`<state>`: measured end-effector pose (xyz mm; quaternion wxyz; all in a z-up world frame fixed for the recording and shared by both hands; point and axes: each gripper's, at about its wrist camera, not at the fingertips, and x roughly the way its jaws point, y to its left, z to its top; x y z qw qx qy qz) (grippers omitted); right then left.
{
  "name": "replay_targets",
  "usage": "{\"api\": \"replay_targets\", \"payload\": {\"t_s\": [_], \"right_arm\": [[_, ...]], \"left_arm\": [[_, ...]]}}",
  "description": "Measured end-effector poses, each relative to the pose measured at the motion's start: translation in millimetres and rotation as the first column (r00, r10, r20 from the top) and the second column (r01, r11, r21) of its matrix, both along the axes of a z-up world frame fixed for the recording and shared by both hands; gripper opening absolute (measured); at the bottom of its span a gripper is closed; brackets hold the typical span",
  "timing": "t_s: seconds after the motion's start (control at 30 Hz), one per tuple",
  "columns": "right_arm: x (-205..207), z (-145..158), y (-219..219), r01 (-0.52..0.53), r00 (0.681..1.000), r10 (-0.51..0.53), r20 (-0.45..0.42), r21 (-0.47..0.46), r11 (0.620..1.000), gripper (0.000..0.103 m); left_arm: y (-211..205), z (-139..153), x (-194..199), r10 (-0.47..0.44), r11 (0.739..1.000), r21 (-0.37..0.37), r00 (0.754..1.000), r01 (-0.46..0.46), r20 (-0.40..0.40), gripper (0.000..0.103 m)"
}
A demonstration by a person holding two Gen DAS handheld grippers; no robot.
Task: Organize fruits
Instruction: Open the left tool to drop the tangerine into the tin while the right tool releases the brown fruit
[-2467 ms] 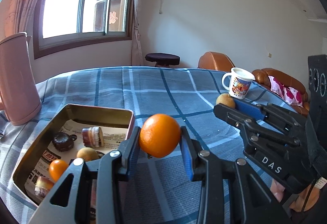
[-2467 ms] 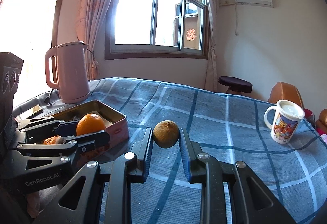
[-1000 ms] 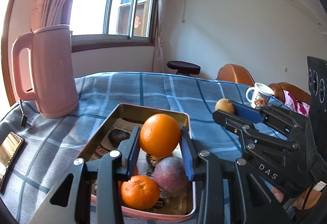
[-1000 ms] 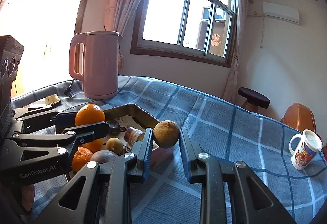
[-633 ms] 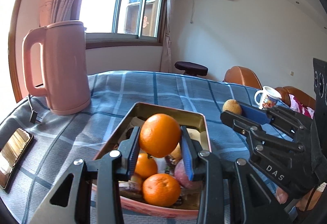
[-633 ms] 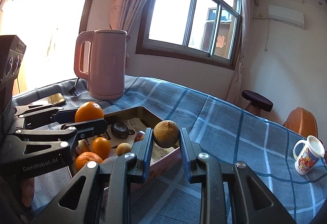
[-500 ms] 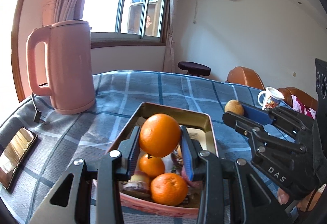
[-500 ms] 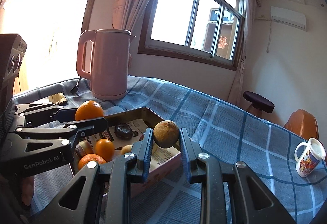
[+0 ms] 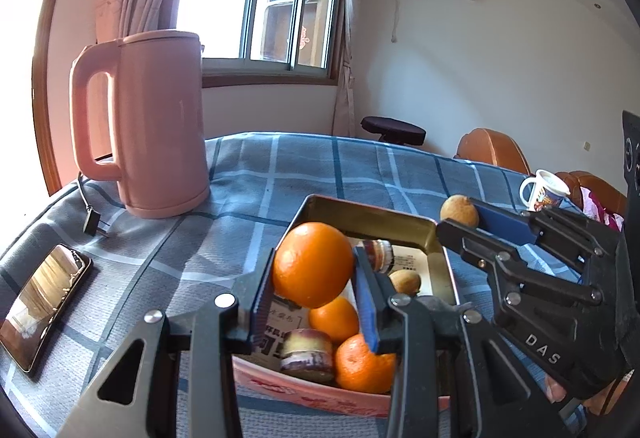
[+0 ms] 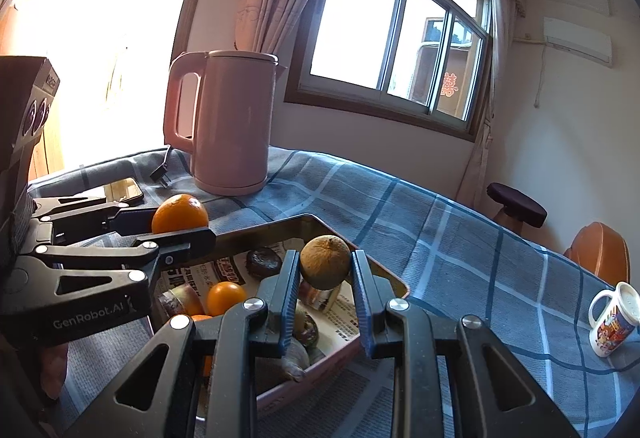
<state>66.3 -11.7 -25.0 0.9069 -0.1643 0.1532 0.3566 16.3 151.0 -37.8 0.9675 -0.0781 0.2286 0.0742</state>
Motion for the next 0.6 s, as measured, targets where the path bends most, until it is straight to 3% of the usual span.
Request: {"api": "replay_targets", "payload": {"t_s": [0.6], "right_arm": [[10,-26,35,-0.04,0.994,0.032,-0.101,-0.082,0.996,0.027]], "left_arm": [[13,-11,9,0.014,1.0,0.001,0.997,-0.014,-0.078,0.039]]}}
